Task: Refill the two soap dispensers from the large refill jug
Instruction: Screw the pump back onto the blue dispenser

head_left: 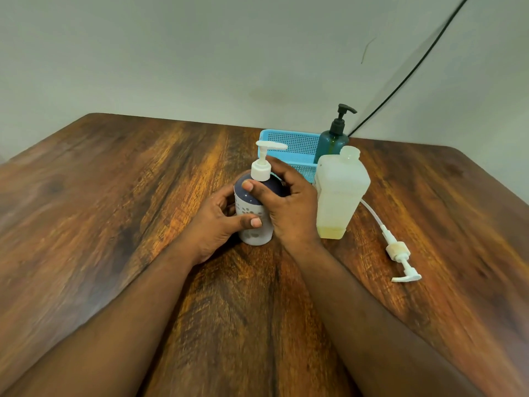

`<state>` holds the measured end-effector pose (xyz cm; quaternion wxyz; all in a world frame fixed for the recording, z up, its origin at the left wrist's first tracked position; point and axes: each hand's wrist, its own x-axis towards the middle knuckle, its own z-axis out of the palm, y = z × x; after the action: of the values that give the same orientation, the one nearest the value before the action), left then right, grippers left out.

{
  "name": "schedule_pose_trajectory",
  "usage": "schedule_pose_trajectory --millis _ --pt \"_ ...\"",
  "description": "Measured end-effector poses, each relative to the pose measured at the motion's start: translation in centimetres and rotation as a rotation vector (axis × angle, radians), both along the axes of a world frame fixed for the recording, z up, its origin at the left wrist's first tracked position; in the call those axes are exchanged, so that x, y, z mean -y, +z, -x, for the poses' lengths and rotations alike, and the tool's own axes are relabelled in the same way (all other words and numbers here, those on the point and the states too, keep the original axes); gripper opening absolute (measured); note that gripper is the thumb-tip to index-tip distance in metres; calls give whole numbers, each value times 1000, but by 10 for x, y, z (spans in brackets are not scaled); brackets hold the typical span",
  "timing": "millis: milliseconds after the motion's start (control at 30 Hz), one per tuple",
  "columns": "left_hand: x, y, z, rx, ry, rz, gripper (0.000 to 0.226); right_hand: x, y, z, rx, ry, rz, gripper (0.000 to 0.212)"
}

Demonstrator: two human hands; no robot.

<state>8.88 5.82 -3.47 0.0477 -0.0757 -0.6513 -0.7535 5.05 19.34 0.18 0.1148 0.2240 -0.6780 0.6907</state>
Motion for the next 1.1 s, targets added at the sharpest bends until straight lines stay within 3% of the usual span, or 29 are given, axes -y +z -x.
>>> schedule_pose_trajectory --millis 100,233,400,567,733,900,1000,1100 --pt "0 1 -1 9 15 19 74 -1 -3 -3 1 -55 80 35" --pt "-1 4 -2 11 21 20 66 -1 -3 -1 52 57 64 69" --pt "0 1 -2 6 17 22 73 -2 -5 -2 50 4 57 40" --pt "0 -2 0 -8 13 2 72 -3 -7 2 97 84 68 62" --pt "-2 1 -2 -13 15 12 72 -4 -5 1 53 14 51 33" --pt "-1 2 -1 -8 4 10 72 -3 -6 5 84 126 74 63" --pt "0 -1 0 -11 1 -13 73 -7 0 4 105 184 2 39" --pt "1 0 0 8 2 -5 86 -14 4 7 211 261 80 22"
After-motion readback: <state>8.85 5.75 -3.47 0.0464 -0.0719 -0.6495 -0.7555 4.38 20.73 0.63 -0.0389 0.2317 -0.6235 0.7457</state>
